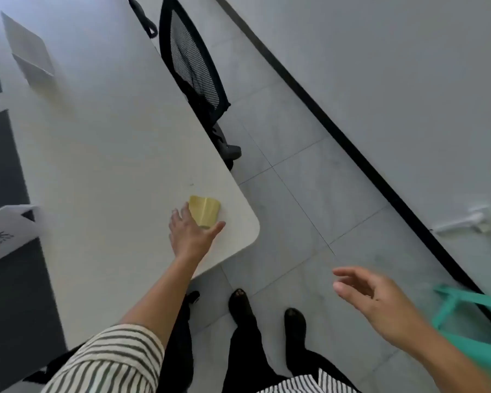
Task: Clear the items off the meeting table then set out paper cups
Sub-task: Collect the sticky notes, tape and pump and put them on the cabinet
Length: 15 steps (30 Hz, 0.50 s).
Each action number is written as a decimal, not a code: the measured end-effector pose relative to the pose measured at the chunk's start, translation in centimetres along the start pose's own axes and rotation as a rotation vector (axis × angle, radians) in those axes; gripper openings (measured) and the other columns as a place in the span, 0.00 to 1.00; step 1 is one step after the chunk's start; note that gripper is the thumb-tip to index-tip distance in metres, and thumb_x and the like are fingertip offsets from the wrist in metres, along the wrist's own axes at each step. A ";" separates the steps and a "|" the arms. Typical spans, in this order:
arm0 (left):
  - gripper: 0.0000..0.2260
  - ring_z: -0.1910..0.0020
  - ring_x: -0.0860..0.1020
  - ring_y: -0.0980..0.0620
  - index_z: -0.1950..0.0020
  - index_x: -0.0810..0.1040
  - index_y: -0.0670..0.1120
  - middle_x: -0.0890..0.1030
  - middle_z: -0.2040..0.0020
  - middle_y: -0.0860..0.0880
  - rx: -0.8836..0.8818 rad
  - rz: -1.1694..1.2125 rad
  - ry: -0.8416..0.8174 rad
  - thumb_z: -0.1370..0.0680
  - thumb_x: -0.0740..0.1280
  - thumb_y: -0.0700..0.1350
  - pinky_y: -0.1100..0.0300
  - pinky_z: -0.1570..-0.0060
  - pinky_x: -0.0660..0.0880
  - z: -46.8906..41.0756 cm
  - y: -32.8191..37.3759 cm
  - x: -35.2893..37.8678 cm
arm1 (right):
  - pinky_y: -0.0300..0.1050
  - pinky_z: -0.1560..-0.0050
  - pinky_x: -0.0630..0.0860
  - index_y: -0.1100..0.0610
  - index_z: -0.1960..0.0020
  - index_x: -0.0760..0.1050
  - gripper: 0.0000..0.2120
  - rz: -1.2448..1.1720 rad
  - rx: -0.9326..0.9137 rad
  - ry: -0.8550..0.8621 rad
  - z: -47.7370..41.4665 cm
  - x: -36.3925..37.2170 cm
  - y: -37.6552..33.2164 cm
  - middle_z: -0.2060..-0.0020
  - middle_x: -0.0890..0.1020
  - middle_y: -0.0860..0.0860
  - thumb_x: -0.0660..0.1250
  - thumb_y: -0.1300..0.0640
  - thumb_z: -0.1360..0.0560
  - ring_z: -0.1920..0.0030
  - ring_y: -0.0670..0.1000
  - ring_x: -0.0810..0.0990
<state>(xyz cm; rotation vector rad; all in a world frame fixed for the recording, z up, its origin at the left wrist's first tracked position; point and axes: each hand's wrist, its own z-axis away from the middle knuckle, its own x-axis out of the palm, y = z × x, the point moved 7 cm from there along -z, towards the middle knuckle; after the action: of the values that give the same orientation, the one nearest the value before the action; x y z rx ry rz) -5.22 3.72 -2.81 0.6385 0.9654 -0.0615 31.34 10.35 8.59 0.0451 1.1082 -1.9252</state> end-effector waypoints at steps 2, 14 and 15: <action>0.49 0.22 0.53 0.41 0.21 0.52 0.46 0.55 0.21 0.40 0.007 -0.108 0.015 0.32 0.72 0.65 0.44 0.26 0.56 -1.7 0.5 0.4 | 0.41 0.48 0.77 0.43 0.48 0.80 0.08 -0.056 0.053 0.049 -0.4 -0.1 0.6 0.54 0.86 0.45 0.72 0.51 0.27 0.53 0.39 0.83; 0.38 0.41 0.74 0.37 0.26 0.64 0.48 0.70 0.36 0.40 0.058 -0.060 -0.003 0.31 0.78 0.47 0.45 0.40 0.73 -4.4 0.5 -1.0 | 0.44 0.45 0.78 0.43 0.47 0.79 0.09 -0.088 0.091 0.118 -1.0 0.2 -0.7 0.53 0.85 0.45 0.71 0.51 0.26 0.50 0.40 0.82; 0.35 0.42 0.75 0.37 0.27 0.66 0.48 0.70 0.36 0.40 0.036 -0.034 -0.019 0.31 0.77 0.46 0.46 0.41 0.73 -4.4 0.4 -1.3 | 0.44 0.44 0.78 0.44 0.46 0.79 0.09 -0.090 0.082 0.116 -1.3 0.1 -1.2 0.52 0.85 0.45 0.71 0.51 0.26 0.49 0.40 0.82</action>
<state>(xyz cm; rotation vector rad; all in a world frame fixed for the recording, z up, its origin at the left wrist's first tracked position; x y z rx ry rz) -9.14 6.09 -3.44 0.6536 0.9588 -0.1147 29.98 11.48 8.60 0.1559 1.1237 -2.0698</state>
